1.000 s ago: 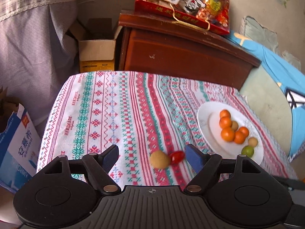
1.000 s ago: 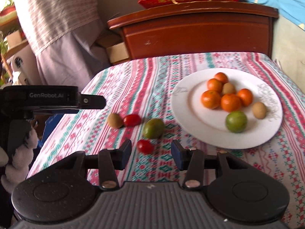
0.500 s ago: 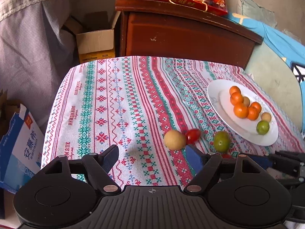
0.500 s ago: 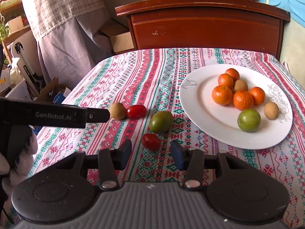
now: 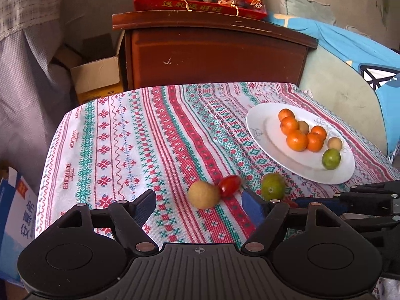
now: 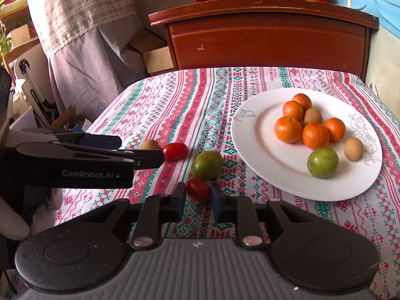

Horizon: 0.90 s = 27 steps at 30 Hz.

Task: Organize fruits
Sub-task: 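Grasp a brown kiwi with the left gripper while the right gripper grasps a red cherry tomato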

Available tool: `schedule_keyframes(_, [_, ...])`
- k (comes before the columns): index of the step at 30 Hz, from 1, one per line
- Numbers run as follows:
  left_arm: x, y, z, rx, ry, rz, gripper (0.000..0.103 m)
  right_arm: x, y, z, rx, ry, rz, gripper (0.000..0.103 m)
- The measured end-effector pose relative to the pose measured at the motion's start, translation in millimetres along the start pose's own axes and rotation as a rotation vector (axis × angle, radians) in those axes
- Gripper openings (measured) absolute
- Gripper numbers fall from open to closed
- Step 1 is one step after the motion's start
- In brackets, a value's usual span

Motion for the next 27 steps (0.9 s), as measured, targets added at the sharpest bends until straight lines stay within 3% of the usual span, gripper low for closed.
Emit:
schedule_keyframes(5, [2, -3, 2, 0.011, -0.010, -0.028, 0.054, -5, -5, 3, 0.020, -0.011, -0.003, 0.022])
schedule_keyframes(12, [9, -4, 1, 0.038, -0.006, -0.045, 0.052, -6, -7, 4, 0.028, -0.010, -0.003, 0.022])
schedule_keyframes(27, [17, -2, -3, 0.104, -0.017, -0.058, 0.028, -3, -11, 3, 0.042, -0.003, -0.010, 0.022])
Point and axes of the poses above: each gripper's, at about its wrist camera, not at the fingertips, and x roughly the way its jaws point, y to its left, z to its top, the point moved 4 cm from there along x, roughly the way its jaws point, and after that the axes turned 2 degrees about x, right-handed, at the moved point
